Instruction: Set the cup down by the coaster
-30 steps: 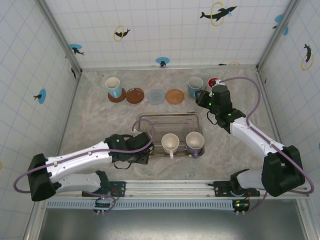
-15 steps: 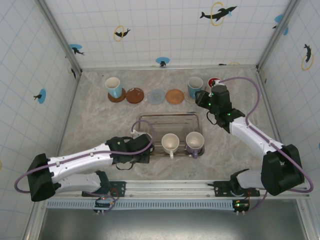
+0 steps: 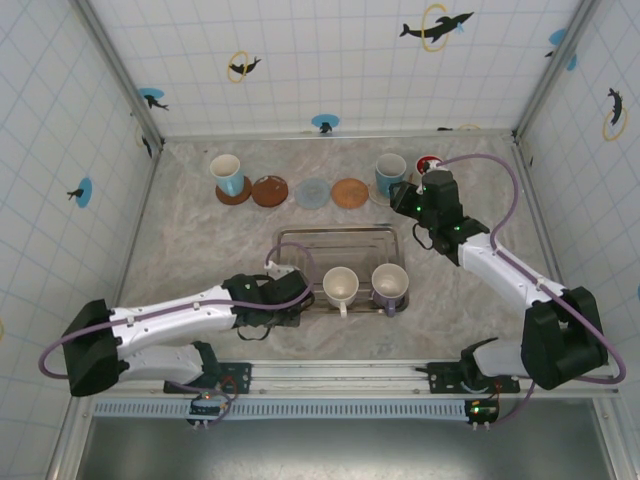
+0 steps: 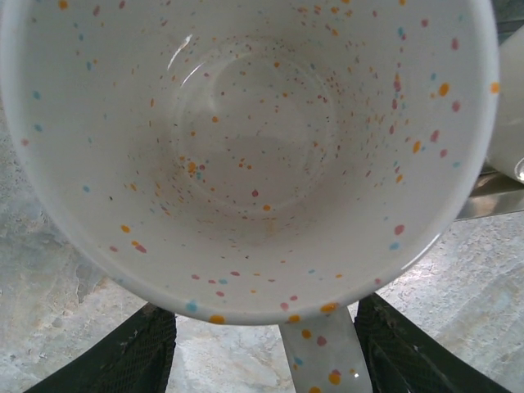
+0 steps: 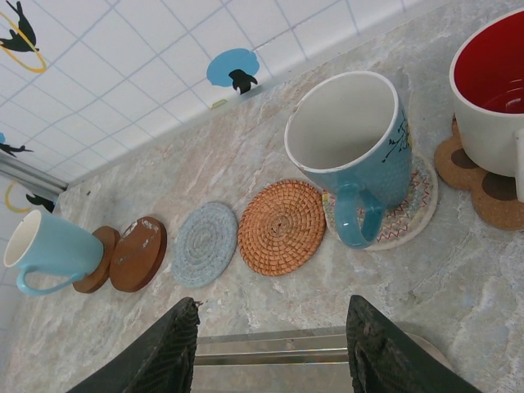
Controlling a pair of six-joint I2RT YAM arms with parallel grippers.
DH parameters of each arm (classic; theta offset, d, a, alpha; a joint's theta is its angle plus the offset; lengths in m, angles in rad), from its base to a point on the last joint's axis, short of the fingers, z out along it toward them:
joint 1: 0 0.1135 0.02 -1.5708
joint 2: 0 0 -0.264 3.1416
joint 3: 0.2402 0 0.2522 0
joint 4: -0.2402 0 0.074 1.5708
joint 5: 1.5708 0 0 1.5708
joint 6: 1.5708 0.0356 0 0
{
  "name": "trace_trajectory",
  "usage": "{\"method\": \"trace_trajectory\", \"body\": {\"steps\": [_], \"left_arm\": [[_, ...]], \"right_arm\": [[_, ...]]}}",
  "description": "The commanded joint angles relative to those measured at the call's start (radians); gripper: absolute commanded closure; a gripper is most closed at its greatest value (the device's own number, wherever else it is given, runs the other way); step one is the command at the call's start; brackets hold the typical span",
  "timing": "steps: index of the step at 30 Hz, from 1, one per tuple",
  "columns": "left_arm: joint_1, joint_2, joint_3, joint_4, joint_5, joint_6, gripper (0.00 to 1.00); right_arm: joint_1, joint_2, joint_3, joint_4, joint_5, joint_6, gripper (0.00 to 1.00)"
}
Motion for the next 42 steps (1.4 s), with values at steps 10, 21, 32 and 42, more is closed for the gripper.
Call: {"method": "trace_trajectory", "body": {"steps": [10,21,32,42], "left_arm": [[-0.008,0.048,0.023,0.004,-0.062,-0.015,0.51],[-0.009,0.072,0.022,0.033,-0.075,-0.006,0.67],[-0.009,0.073,0.018,0.051,-0.070,-0.006,0.88],[-0.010,0.070,0.083,-0.043,-0.138,-0.055,1.00]], "right_arm": [[-0.003,0.027,0.009,0.027,-0.008,0.007,0.49],[-0.004,0.052,0.020,0.026,-0.018,0.007,0.50],[-0.003,0.050,0.020,0.025,-0.015,0.007,0.50],[-0.004,0.044,0.017,0.023,-0.012,0.002,0.50]]}}
